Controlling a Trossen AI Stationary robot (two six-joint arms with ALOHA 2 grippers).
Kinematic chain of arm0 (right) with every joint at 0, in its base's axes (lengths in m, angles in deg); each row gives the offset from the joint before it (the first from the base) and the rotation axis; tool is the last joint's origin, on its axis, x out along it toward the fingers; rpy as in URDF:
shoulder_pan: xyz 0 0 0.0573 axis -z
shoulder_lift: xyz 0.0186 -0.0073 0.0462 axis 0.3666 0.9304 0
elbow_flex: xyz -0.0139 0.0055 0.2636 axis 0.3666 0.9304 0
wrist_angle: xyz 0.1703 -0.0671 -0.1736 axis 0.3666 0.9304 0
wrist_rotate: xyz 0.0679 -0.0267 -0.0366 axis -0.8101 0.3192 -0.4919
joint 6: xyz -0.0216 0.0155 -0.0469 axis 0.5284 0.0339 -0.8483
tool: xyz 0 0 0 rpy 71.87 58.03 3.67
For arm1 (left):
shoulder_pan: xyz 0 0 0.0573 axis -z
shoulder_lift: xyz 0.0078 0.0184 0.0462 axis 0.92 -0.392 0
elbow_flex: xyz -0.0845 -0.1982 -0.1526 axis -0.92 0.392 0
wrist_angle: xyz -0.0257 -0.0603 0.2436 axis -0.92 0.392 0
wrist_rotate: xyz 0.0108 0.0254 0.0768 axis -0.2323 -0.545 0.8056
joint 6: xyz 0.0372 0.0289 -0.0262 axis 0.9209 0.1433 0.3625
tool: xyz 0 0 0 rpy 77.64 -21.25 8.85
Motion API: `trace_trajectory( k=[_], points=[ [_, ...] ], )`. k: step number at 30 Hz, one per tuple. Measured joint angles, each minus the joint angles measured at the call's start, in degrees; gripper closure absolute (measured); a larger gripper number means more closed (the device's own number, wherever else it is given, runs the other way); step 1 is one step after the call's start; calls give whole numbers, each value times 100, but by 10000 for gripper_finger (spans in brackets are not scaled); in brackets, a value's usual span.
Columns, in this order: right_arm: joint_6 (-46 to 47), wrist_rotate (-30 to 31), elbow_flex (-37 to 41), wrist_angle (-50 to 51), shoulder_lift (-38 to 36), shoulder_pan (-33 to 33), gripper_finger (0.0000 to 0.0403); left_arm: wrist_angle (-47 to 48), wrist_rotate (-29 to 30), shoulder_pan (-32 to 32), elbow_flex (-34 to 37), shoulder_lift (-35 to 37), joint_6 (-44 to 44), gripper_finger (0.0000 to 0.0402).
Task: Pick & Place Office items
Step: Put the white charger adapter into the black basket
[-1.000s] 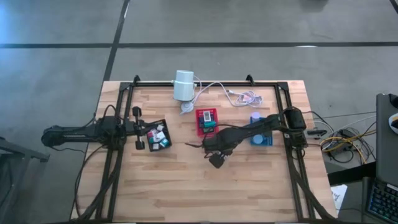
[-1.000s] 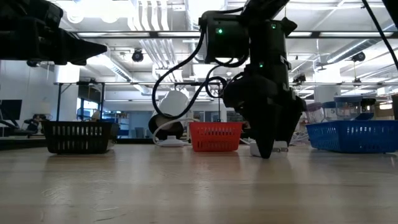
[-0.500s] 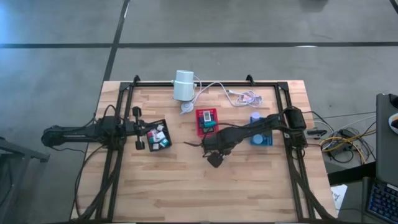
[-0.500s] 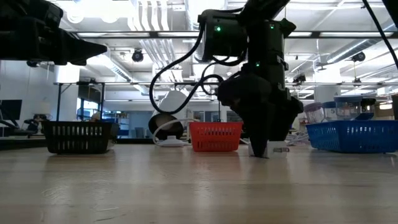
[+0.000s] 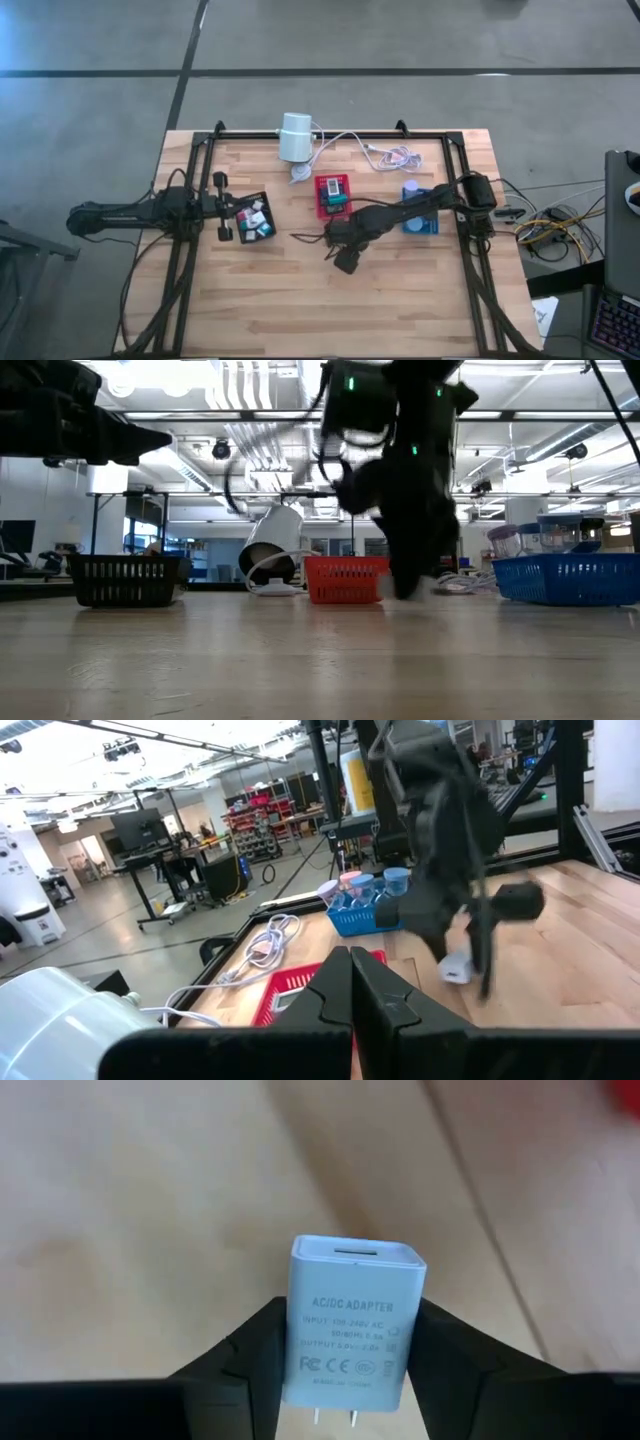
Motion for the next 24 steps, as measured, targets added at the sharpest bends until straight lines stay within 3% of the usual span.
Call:
trace_trajectory(
  k=[5,13,17,24],
  points=[
    [-479,60,51,-799,-438,-155,246,112,0,-2,0,0,-1,401],
    [-1382,895,601,-1742,-1826,-325,246,110,0,-2,0,0,-23,401],
    [-2127,899,1352,-2680,-2996,-330,246,69,6,-2,2,0,-14,401],
    [-2816,918,3419,-4227,-5483,-224,246,-30,22,-2,-59,2,369,401]
  ],
)
